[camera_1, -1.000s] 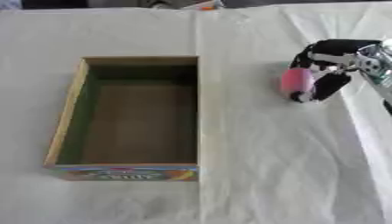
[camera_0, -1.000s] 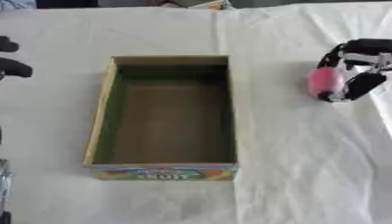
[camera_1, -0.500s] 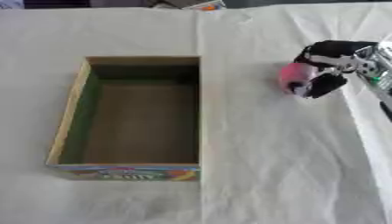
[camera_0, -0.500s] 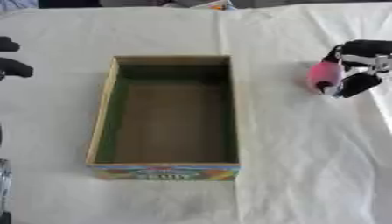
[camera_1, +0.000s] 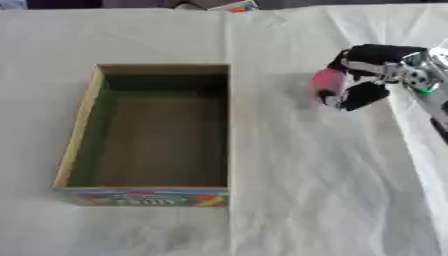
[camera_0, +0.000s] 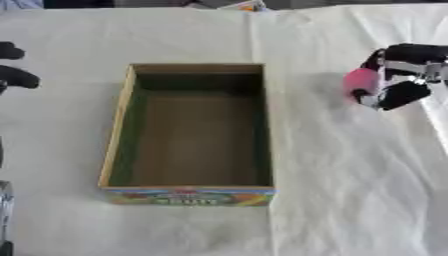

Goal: Pick up objects on the table and place them in the box.

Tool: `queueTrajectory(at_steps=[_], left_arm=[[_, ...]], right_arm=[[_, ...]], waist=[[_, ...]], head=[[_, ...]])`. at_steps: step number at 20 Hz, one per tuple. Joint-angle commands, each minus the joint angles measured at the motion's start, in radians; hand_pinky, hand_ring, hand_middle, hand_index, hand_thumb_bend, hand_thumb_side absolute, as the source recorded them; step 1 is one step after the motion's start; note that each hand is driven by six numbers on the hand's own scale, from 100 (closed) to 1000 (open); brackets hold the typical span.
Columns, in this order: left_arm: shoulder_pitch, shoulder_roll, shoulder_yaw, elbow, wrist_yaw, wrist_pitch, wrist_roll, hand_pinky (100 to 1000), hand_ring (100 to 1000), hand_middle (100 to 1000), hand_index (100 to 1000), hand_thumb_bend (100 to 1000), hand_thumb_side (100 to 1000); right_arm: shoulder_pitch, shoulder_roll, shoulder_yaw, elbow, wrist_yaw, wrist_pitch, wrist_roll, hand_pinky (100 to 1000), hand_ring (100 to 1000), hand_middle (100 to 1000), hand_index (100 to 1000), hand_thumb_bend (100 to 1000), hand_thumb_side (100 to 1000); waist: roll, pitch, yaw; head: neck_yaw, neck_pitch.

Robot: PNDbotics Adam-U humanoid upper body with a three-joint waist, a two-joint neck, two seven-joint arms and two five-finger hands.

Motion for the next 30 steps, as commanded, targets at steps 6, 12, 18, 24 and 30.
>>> queueTrajectory(at_steps=[6,12,18,24,30], left_arm=[[-0.007,0.011,-0.001,-0.020,-0.004,0.004,-0.004,543,518,623,724,100,845],[-0.006,0.013,-0.003,-0.020,-0.003,0.006,-0.006,543,518,623,724,100,843],[-0.005,0.014,-0.006,-0.019,-0.002,0.007,-0.006,543,518,623,723,100,844],[-0.002,0.012,-0.007,-0.018,0.000,0.007,-0.004,544,518,623,723,100,844],[-0.001,0.008,-0.002,-0.021,0.008,0.007,0.022,544,517,620,716,100,844]], right_arm=[[-0.034,-0.059,-0.017,-0.153,-0.065,0.033,-0.070,578,691,558,671,100,543],[-0.082,-0.061,0.004,-0.278,-0.110,0.052,-0.078,574,686,564,660,100,543],[-0.183,0.014,0.042,-0.365,-0.162,0.080,-0.034,574,682,564,657,100,545],[-0.280,0.136,0.068,-0.380,-0.190,0.107,0.024,572,679,568,664,100,543],[-0.316,0.223,0.109,-0.345,-0.159,0.104,0.069,573,684,577,666,100,534]], waist=[[-0.005,-0.028,-0.003],[-0.009,-0.034,-0.002],[-0.013,-0.042,0.001],[-0.012,-0.046,0.008],[-0.012,-0.046,0.011]], head=[[0.001,-0.006],[-0.009,-0.005],[-0.020,-0.002],[-0.030,0.000],[-0.036,0.000]])
